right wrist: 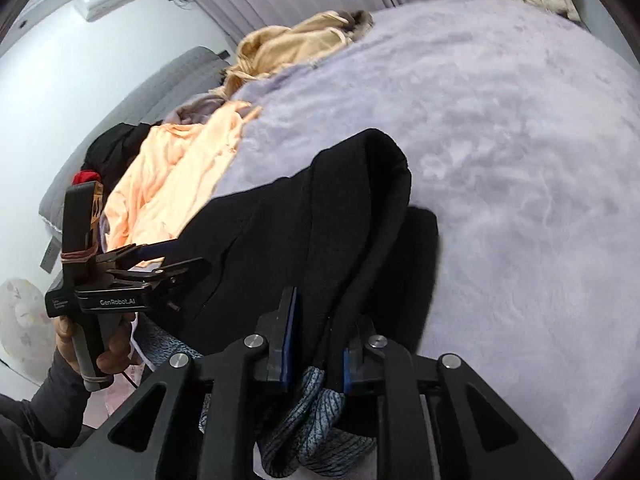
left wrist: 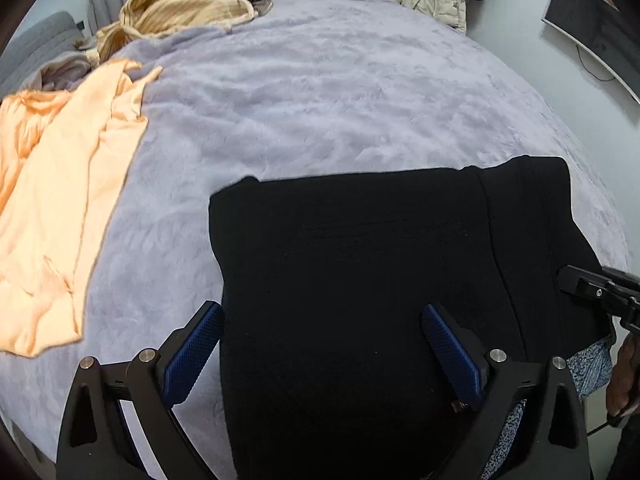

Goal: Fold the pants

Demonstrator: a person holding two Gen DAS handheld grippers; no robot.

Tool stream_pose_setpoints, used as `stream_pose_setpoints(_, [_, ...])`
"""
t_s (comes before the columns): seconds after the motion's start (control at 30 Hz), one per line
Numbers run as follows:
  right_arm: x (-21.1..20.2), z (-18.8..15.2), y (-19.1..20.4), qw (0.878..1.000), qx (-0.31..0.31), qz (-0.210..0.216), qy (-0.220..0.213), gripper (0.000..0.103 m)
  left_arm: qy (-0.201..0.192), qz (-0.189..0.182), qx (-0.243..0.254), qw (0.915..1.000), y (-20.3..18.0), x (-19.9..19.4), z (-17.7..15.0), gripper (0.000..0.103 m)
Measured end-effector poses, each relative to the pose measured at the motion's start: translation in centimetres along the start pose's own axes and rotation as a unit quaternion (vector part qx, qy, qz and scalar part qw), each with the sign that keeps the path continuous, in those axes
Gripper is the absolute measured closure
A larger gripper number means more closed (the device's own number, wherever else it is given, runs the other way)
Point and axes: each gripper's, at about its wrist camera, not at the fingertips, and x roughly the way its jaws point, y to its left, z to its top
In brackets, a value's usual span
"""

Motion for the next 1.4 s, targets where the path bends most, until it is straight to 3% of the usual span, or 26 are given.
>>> stream_pose_setpoints(0.03, [0.1, -0.3, -0.3, 1.0, 0.011, 0.003, -0.004, 0.075, 0.0, -0.013, -0.019, 0.9997, 0.6, 0.1, -0.1, 0.0])
stream_pose_setpoints(0.07, [-0.1, -0.3, -0.2, 1.0, 0.013, 0.001, -0.007, 0.06, 0.002, -0.024, -0.03, 0.9993, 1.1, -0.1, 0.0, 0.0])
stream_pose_setpoints(0.1, [-0.6, 0.0, 0.0, 1.0, 0.01, -0.014, -0.003, 0.037, 0.002, -0.028, -0.035, 0.999, 1.5, -0.5, 0.2, 0.0])
stream_pose_setpoints(0.17, [-2.2, 0.4, 0.5, 0.998, 0.001, -0.054, -0.031, 0.021, -0.015, -0.011, -0.03, 0.9994, 1.7, -1.8, 0.6, 0.0])
stream_pose_setpoints(0.23, [-4.7, 1.3, 1.7, 0.991, -0.026, -0.097, -0.091, 0.021, -0.037, -0.003, -0.017, 0.9991, 1.6, -2.9, 1.2, 0.0])
stream_pose_setpoints(0.33, [-5.9, 3.1, 4.3, 0.986, -0.073, -0.079, -0.124, 0.02, -0.049, -0.01, -0.011, 0.9987, 1.1, -3.1, 3.0, 0.0])
stream_pose_setpoints(0.5, [0.4, 6.0, 8.2, 0.985, -0.149, -0.055, -0.064, 0.019, -0.031, -0.003, 0.01, 0.9995, -0.7, 0.1, 6.0, 0.0])
stream_pose_setpoints(0.6, [4.7, 6.9, 5.8, 0.987, -0.133, -0.092, -0.005, 0.019, 0.021, 0.024, 0.011, 0.9994, -0.7, 3.5, 6.4, 0.0])
stream_pose_setpoints(0.67, [6.4, 6.8, 3.6, 0.991, -0.103, -0.08, 0.026, 0.019, 0.025, 0.027, 0.012, 0.9992, -0.7, 4.3, 6.4, 0.0])
stream_pose_setpoints(0.93, [8.6, 5.4, 3.2, 0.985, -0.131, -0.106, 0.029, 0.015, 0.005, 0.034, 0.01, 0.9994, -0.7, 5.1, 5.6, 0.0])
stream_pose_setpoints(1.07, [7.6, 5.9, 3.8, 0.985, -0.128, -0.11, 0.036, 0.015, 0.004, 0.037, 0.006, 0.9993, -0.8, 4.1, 5.7, 0.0])
stream_pose_setpoints(1.17, [5.3, 5.0, 6.1, 0.978, -0.142, -0.148, 0.028, 0.014, -0.005, 0.05, 0.011, 0.9987, -1.0, 1.6, 4.6, 0.0])
stream_pose_setpoints(1.3, [1.4, 1.1, 9.9, 0.975, -0.182, -0.129, 0.013, 0.013, -0.028, 0.042, 0.01, 0.9987, -0.9, -2.9, 1.1, 0.0])
stream_pose_setpoints(1.4, [-0.3, -2.8, 11.7, 0.971, -0.213, -0.107, 0.025, 0.011, -0.035, 0.012, 0.005, 0.9993, -0.6, -5.2, -2.7, 0.0])
